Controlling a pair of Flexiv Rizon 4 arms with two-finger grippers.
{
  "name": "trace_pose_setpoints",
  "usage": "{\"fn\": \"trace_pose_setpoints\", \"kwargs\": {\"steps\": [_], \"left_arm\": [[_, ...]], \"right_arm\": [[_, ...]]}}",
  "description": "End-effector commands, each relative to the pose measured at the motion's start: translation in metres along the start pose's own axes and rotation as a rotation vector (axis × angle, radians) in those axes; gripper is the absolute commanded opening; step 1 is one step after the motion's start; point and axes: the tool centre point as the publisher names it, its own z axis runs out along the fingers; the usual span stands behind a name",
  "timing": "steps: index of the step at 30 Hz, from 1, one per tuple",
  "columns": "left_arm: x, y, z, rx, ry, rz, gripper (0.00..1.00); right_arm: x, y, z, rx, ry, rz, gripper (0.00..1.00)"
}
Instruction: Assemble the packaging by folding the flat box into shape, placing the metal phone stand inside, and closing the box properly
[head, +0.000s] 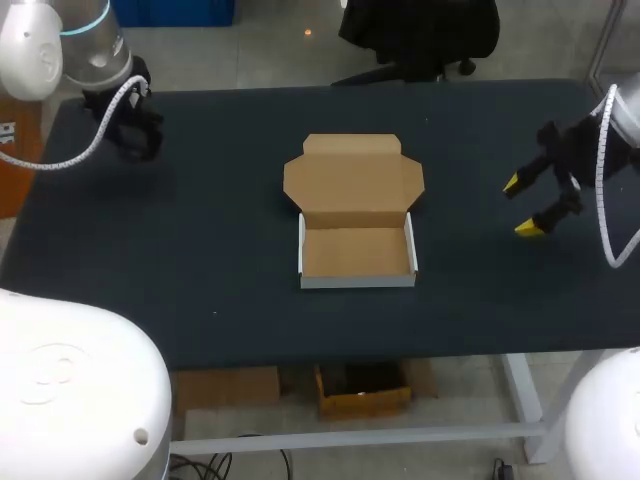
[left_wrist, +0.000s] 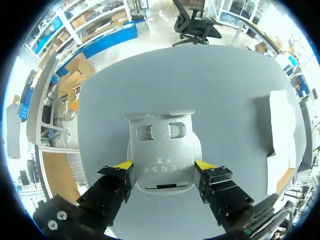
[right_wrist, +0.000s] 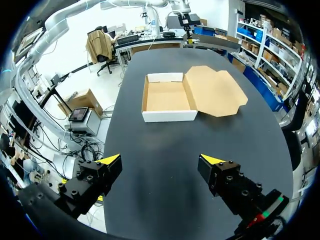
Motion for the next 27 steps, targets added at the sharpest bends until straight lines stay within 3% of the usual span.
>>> {"fn": "trace_pose_setpoints", "kwargs": {"steps": [1, 10, 20, 27], "left_arm": [[0.003, 0.002, -0.003, 0.004, -0.009, 0.001, 0.00], [0.004, 0.004, -0.006, 0.008, -0.011, 0.005, 0.00], [0.010, 0.007, -0.009, 0.009, -0.001, 0.025, 0.00], [0.024, 0.008, -0.019, 0.022, 0.003, 0.064, 0.00]], "right_arm": [[-0.003, 0.005, 0.002, 0.016, 0.068, 0.012, 1.00], [-0.006, 0.011, 0.006, 0.059, -0.066, 0.067, 1.00], [-0.004, 0.009, 0.007, 0.017, -0.122, 0.115, 1.00], [-0.004, 0.009, 0.007, 0.017, -0.122, 0.115, 1.00]]}}
